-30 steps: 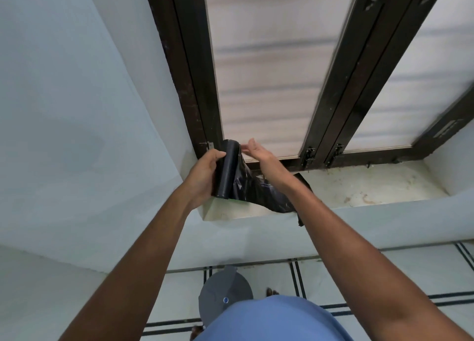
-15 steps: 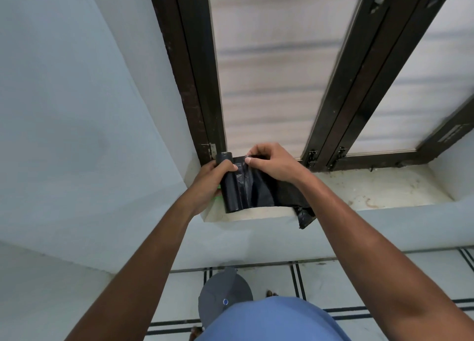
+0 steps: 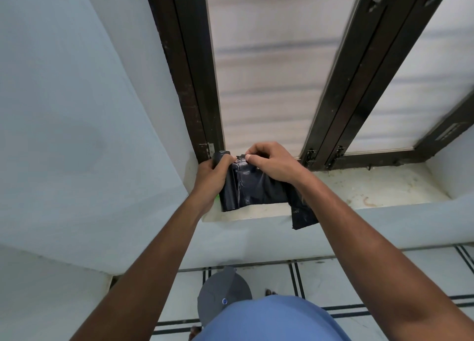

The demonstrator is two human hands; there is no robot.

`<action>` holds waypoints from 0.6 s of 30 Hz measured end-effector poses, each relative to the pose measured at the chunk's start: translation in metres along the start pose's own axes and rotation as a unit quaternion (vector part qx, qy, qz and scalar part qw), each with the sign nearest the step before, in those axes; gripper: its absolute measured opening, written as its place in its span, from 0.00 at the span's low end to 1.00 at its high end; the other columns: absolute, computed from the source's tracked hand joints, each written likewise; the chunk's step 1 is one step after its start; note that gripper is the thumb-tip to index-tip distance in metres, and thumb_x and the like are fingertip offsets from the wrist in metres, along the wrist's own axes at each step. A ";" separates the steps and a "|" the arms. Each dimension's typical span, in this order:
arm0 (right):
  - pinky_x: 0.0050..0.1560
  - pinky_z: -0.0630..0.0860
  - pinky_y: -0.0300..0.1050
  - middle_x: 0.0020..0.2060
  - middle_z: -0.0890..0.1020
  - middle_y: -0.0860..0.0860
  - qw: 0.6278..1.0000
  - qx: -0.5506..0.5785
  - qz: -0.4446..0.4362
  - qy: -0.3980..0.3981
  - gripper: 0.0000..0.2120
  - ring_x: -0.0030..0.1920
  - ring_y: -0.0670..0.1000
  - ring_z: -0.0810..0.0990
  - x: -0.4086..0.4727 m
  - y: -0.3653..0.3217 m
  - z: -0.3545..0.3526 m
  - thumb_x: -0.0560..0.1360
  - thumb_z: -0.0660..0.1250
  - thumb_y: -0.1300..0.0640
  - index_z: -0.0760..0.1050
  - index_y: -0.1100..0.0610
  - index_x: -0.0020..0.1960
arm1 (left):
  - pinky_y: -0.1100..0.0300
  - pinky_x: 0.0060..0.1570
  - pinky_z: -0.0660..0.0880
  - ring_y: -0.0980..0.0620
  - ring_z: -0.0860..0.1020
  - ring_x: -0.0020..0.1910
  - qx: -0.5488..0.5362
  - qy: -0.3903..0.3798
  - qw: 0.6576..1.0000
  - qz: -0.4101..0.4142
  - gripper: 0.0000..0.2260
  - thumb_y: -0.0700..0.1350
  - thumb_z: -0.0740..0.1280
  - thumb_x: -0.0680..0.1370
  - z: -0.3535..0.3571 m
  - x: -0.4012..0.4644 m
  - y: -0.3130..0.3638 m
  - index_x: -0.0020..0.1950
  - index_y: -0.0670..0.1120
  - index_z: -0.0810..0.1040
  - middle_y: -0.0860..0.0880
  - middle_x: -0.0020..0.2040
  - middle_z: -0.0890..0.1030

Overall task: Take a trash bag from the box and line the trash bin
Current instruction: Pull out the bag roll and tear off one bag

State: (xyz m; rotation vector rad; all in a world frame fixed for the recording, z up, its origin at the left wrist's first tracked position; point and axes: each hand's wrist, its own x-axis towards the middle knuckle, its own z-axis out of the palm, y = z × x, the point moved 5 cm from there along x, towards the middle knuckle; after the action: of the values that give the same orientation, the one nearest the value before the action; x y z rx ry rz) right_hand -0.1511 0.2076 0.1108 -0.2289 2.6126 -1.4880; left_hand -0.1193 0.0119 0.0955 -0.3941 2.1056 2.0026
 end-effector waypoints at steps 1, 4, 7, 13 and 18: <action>0.52 0.83 0.50 0.44 0.90 0.52 1.000 0.002 -0.002 0.002 0.09 0.44 0.48 0.87 -0.001 -0.002 0.001 0.83 0.73 0.49 0.88 0.52 0.49 | 0.54 0.47 0.79 0.51 0.85 0.47 0.002 -0.003 1.000 0.002 0.10 0.53 0.71 0.82 0.001 0.000 0.001 0.51 0.48 0.86 0.52 0.42 0.86; 0.52 0.84 0.50 0.43 0.91 0.49 1.000 0.011 -0.006 0.013 0.11 0.47 0.52 0.89 -0.004 -0.004 0.002 0.84 0.74 0.46 0.89 0.51 0.50 | 0.53 0.49 0.79 0.50 0.84 0.48 0.010 -0.012 1.000 -0.001 0.10 0.53 0.70 0.82 0.002 0.001 0.002 0.50 0.48 0.85 0.51 0.42 0.85; 0.52 0.85 0.52 0.42 0.91 0.50 0.999 0.035 -0.017 0.016 0.10 0.43 0.47 0.88 -0.004 -0.004 0.004 0.84 0.74 0.49 0.90 0.53 0.50 | 0.53 0.48 0.79 0.50 0.84 0.47 0.009 -0.014 1.000 0.001 0.10 0.53 0.70 0.81 0.002 0.003 0.001 0.50 0.48 0.85 0.52 0.41 0.85; 0.52 0.86 0.50 0.43 0.92 0.52 0.996 0.090 -0.015 0.011 0.09 0.45 0.48 0.89 -0.004 -0.002 0.010 0.84 0.76 0.51 0.90 0.56 0.52 | 0.54 0.48 0.81 0.50 0.87 0.47 0.023 0.000 1.000 0.021 0.12 0.54 0.72 0.81 0.003 0.003 0.002 0.53 0.46 0.87 0.50 0.44 0.88; 0.49 0.80 0.47 0.41 0.90 0.49 0.996 0.085 -0.024 0.029 0.10 0.43 0.44 0.85 -0.002 -0.001 0.013 0.83 0.76 0.49 0.91 0.53 0.48 | 0.51 0.49 0.83 0.46 0.88 0.49 0.020 0.036 0.999 0.021 0.14 0.56 0.72 0.80 0.005 0.002 0.002 0.50 0.46 0.88 0.48 0.44 0.88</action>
State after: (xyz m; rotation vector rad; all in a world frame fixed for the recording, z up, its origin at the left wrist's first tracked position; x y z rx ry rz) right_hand -0.1463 0.1967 0.1052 -0.2347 2.5212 -1.7476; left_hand -0.1220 0.0165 0.0964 -0.4251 2.2101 1.9936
